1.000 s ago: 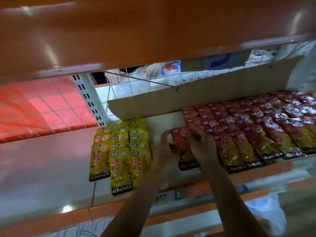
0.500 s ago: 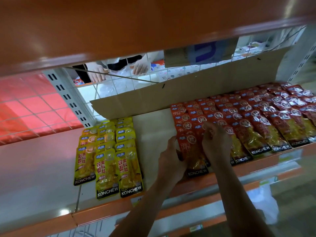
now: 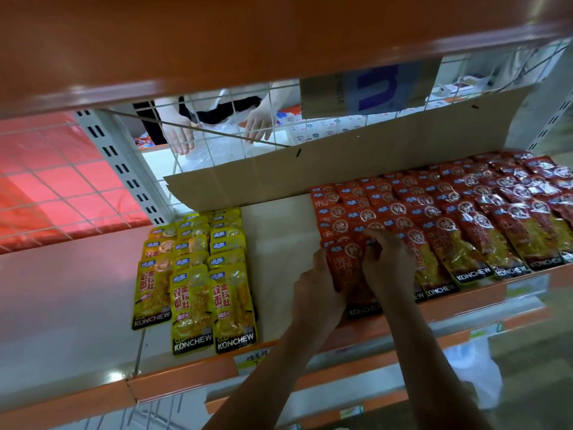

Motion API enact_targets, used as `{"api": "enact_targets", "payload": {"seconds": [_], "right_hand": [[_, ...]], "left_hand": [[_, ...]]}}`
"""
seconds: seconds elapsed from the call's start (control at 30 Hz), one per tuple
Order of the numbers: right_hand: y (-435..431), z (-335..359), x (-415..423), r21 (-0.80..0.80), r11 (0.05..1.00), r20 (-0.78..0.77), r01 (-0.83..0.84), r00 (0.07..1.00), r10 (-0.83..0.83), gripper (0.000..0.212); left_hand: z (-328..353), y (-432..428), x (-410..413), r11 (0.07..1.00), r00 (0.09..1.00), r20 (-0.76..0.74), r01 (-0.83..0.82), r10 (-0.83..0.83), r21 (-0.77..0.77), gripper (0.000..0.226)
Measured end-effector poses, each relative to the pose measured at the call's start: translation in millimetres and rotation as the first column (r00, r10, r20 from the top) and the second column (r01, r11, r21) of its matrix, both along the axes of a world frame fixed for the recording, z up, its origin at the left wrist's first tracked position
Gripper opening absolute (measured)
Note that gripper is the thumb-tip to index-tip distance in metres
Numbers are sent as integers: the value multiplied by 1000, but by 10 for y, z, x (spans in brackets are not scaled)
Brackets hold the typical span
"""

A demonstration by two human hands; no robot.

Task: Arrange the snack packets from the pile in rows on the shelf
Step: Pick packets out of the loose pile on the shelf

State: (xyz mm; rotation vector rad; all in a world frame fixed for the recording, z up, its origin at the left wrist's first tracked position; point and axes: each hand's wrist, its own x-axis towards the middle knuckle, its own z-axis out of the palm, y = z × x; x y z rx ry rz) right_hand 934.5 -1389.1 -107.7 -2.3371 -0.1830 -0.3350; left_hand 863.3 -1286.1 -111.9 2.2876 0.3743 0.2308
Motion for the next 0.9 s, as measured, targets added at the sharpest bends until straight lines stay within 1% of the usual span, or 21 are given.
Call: {"api": "enact_targets", "payload": {"seconds": [0.07,0.17,0.27,0.43,0.53,0.63,0.73,0.9], "right_hand": [[6,0,-13,4,1000,8,-3,1000,3,35],[12,-10,-39,9,1000,20,-12,1000,12,35],[22,-22,-59,-3,1000,36,-16,999,16,36],[63,0,-75,-16,1000,48,-25,999,25,34],[167,45,-112,-35,998,87,-55,995,58,33],[370,89,-180,-24,989,113,-144,983,146,29],[623,96,-279,-33,974,130,-226,965,229,27],[1087,124,-477,6,938,124,-346,931,343,28]], "left_hand": [[3,6,-11,1000,1000,7,-10,10,19,70],[11,48,-10,997,999,35,-26,23,77,56],[14,93,5,995,999,36,-29,26,97,43],[11,145,7,992,997,72,-30,21,123,33],[42,227,17,990,996,88,-21,9,136,33],[104,356,9,986,992,129,-32,11,163,34],[174,563,-56,967,983,175,-88,46,238,35],[267,992,-280,937,968,203,-201,146,284,36]]}}
